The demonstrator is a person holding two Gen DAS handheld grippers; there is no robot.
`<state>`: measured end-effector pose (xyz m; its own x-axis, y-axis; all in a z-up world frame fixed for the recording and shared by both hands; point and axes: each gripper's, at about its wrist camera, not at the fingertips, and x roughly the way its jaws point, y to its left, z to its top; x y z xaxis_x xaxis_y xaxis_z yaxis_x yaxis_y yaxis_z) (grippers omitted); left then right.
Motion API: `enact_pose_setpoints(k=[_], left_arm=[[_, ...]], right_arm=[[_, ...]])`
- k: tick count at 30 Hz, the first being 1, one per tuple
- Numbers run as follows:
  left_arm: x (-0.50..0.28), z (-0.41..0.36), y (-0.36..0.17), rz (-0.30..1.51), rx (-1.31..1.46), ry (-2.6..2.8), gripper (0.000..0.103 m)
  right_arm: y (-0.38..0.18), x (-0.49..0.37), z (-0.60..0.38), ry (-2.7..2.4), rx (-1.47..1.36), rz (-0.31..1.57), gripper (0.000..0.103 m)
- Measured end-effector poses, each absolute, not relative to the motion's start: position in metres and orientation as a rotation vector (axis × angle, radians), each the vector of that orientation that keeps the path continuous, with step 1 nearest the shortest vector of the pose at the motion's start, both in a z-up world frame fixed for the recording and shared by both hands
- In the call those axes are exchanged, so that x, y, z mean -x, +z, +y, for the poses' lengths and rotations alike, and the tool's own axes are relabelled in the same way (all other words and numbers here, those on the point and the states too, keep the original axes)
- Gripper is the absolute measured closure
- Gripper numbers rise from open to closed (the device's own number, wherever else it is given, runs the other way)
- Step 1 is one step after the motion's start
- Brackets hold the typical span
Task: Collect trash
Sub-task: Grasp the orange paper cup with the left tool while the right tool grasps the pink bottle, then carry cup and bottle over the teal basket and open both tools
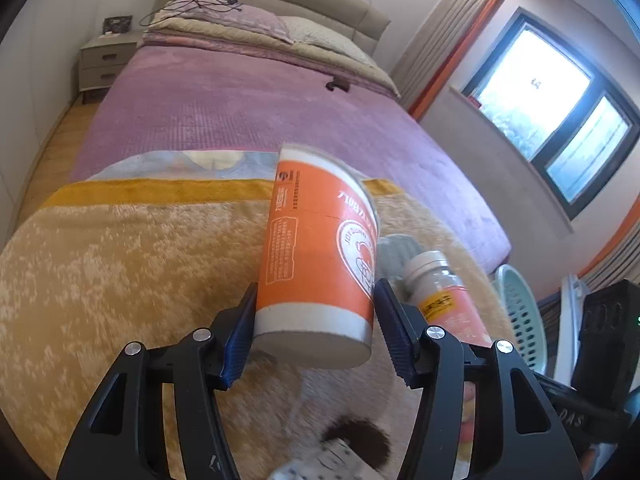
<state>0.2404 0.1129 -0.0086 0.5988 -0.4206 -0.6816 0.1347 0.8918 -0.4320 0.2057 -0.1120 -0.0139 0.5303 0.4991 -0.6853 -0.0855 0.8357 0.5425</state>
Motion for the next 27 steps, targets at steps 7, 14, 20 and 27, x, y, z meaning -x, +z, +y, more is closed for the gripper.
enact_pose_setpoints(k=[7,14,20,27], left_arm=[[-0.217,0.1,0.022,0.824,0.328,-0.352,0.048],[-0.19,0.069,0.043,0.784,0.309,-0.399,0.048],[-0.177,0.025,0.064,0.747,0.288,-0.464,0.048],[-0.171,-0.046,0.067,0.756,0.277,-0.564,0.048]], right_arm=[[0.002,-0.193,-0.132,0.42,-0.547,0.934,0.057],[0.023,-0.172,-0.164,0.435,-0.591,0.882,0.057],[0.039,-0.151,-0.218,0.383,-0.637,0.801,0.057],[0.04,-0.131,-0.301,0.271,-0.704,0.716,0.057]])
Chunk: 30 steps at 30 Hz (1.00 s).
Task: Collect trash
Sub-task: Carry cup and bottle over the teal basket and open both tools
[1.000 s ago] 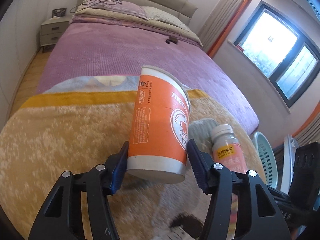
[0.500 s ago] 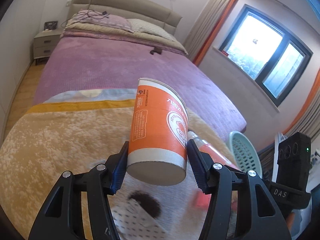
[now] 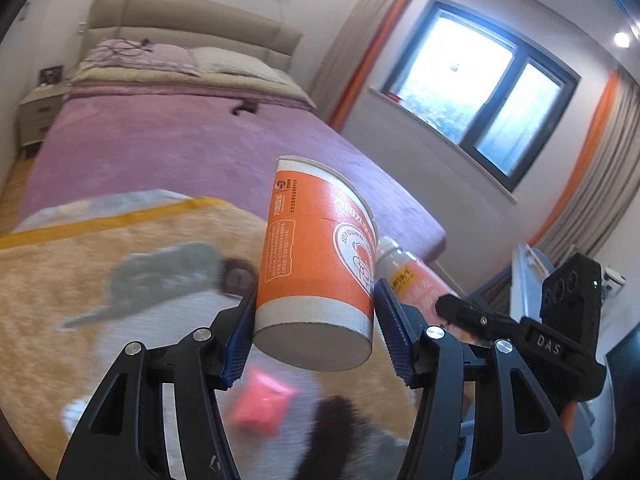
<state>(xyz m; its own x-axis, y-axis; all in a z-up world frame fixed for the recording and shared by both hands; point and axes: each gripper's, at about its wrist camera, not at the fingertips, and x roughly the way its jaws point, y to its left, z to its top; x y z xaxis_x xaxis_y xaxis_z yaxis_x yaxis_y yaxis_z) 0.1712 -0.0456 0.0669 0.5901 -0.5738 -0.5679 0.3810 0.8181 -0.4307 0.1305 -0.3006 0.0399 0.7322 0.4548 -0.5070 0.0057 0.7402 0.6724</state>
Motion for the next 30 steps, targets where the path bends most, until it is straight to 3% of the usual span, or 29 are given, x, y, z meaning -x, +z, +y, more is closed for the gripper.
enact_pose_setpoints(k=[15,22,24,30], left_arm=[[-0.199,-0.21,0.01,0.917,0.169,-0.708,0.048],[-0.217,-0.245,-0.021,0.961,0.125,-0.668,0.048],[-0.216,-0.248,-0.022,0.957,0.11,-0.669,0.043],[-0.202,-0.236,-0.018,0.935,0.129,-0.683,0.04]], right_arm=[[-0.02,-0.137,-0.441,-0.033,-0.77,0.713,0.057],[-0.054,-0.162,-0.466,-0.125,-0.776,0.76,0.056],[-0.063,-0.169,-0.469,-0.1,-0.787,0.796,0.048],[-0.062,-0.157,-0.467,-0.056,-0.785,0.79,0.048]])
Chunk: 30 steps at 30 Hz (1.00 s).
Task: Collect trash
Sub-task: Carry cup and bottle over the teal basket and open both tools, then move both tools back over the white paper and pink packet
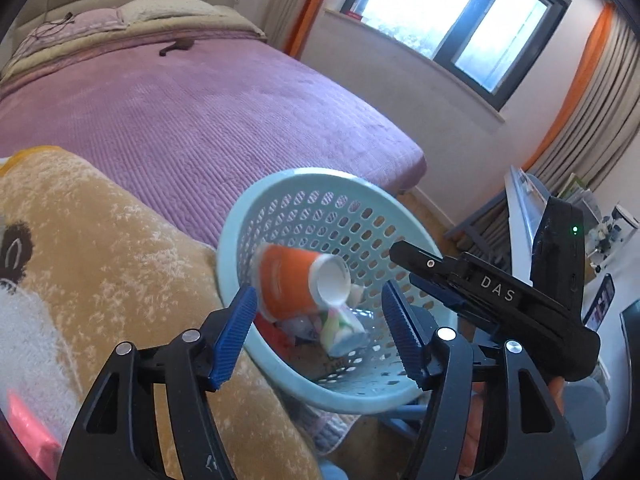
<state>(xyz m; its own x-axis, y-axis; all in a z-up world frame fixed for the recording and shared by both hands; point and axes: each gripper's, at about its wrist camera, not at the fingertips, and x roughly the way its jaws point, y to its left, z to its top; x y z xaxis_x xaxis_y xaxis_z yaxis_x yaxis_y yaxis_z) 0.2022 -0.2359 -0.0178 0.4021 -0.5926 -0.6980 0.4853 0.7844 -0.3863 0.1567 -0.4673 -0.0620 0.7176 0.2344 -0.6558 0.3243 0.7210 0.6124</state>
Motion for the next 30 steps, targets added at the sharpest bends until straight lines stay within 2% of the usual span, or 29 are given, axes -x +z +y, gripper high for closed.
enact_pose_setpoints(k=[10,18,22,30], left_arm=[[-0.15,-0.193,0.038,0.763,0.126,-0.663,0.04],[-0.108,-0.127,0.074,0.651,0.179,-0.596,0.039],[-0.084,-0.089,0.083,0.573,0.143,-0.459,0.026],[-0.049,0.016,0.077,0.516,0.185,-0.163,0.023]], right_arm=[[0.001,-0.125,-0.42,0.039,-0.603,0.681,0.048],[0.05,-0.103,-0.349,0.158,-0.419,0.604,0.048],[0.061,-0.091,-0.305,0.249,-0.317,0.569,0.048],[0.04,-0.087,-0.229,0.355,-0.244,0.624,0.048]])
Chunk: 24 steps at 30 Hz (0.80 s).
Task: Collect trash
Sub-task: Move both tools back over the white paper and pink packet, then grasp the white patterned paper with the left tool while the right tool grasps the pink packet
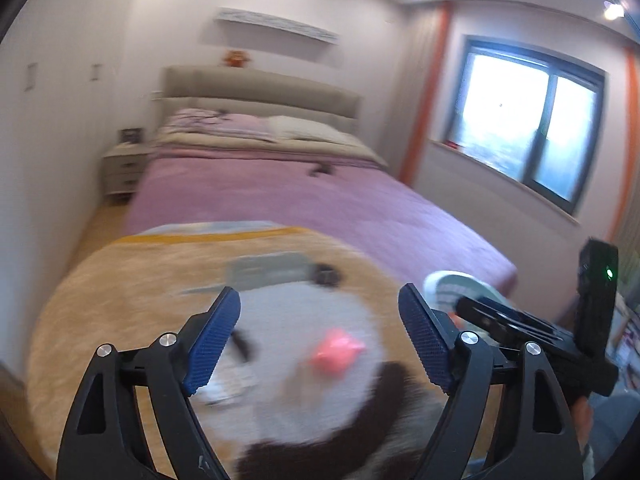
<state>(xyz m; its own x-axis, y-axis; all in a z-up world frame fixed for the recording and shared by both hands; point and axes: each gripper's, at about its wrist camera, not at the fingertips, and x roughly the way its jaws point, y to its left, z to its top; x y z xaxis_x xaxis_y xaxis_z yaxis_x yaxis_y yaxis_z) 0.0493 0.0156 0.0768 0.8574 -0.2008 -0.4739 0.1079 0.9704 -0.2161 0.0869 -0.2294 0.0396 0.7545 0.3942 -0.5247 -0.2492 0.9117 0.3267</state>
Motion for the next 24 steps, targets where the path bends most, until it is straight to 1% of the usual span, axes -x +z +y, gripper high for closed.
enact_pose_setpoints(k=[4,8,13,19,21,22,23,24], left_arm=[[-0.042,0.066,0.063,0.544,0.233,-0.051,0.023],[-0.049,0.101,0.037,0.626,0.3,0.002,0.023],[-0.069,0.107,0.0,0.742,0.363,-0.032,0.024],[-0.093,0.094,-0.036,0.828,0.394,-0.04,0.028],[-0.096,0.09,-0.04,0.821,0.362,-0.019,0.031],[-0.096,0.087,-0.039,0.819,0.341,-0.013,0.04],[-0.097,0.083,-0.04,0.824,0.321,-0.019,0.053],[-0.098,0.08,-0.04,0.831,0.299,-0.017,0.056]], right_arm=[[0.017,-0.091,-0.193,0.376,-0.214,0.68,0.048],[-0.003,-0.097,-0.164,0.394,-0.177,0.719,0.048],[-0.024,-0.102,-0.138,0.412,-0.133,0.762,0.048],[-0.03,-0.103,-0.128,0.4,-0.095,0.792,0.048],[-0.032,-0.106,-0.128,0.396,-0.1,0.806,0.048],[-0.033,-0.106,-0.128,0.394,-0.096,0.809,0.048],[-0.033,-0.107,-0.127,0.391,-0.093,0.813,0.048],[-0.034,-0.109,-0.124,0.385,-0.083,0.822,0.048]])
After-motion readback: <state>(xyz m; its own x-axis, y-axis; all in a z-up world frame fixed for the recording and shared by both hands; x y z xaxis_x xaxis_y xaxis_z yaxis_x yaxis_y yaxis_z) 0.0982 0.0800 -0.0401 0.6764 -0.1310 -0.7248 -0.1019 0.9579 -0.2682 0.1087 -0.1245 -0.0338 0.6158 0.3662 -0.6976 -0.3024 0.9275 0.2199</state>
